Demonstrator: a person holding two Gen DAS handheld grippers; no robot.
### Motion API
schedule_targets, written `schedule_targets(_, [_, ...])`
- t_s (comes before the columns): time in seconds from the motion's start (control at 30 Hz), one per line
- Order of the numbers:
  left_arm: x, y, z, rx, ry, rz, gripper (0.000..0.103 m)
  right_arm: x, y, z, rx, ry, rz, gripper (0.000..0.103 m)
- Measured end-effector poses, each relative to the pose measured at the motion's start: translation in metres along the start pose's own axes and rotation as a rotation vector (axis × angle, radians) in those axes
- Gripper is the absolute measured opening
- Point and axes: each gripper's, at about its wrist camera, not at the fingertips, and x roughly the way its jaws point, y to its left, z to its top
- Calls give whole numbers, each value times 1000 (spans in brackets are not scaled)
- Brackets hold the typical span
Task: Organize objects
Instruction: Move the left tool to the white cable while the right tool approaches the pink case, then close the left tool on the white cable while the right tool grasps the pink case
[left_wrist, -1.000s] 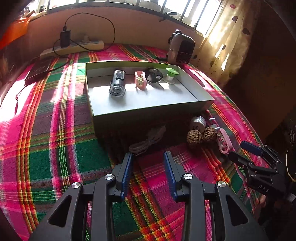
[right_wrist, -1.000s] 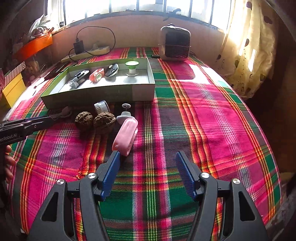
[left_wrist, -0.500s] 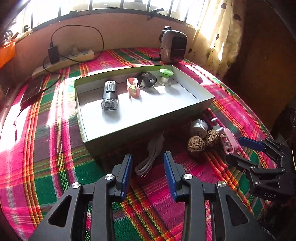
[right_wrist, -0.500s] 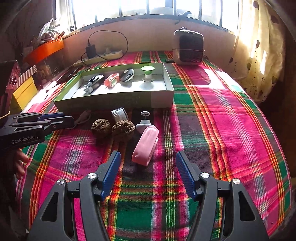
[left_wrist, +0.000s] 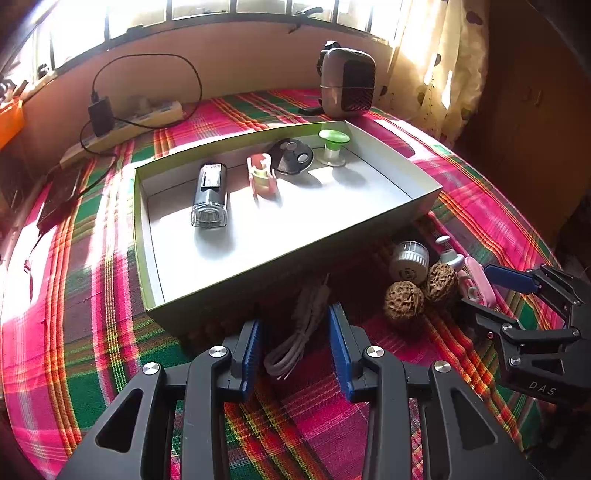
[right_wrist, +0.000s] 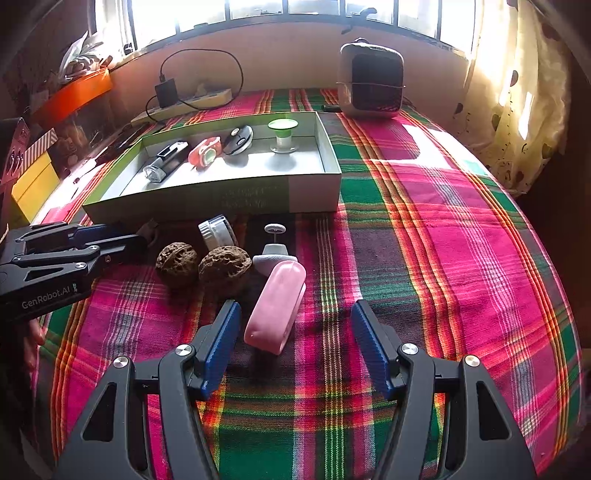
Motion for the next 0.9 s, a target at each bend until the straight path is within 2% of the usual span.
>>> schedule_targets(0.33, [-2, 2, -2, -59, -11, -3, 31, -1, -10, -1, 12, -2, 4, 63])
schedule_targets(0.43, [-2, 3, -2, -60, -12, 8, 27, -2, -10, -1, 5, -4, -1, 61])
schedule_targets(0.67, [-3, 4, -4, -66, -7, -8, 16, -5, -15, -4, 13, -16, -12, 47])
schedule_targets(0.73, [-3, 4, -5, -65, -10, -6, 16, -6, -16, -4, 19, -21, -17, 33])
schedule_targets(0.8, [-4, 4, -5, -72, -8, -12, 15, -6, -18, -4, 24, -25, -16, 26])
schedule_targets(0.9, [-4, 5, -6, -82, -11, -21, 15, -7, -19, -5, 23, -27, -12, 22])
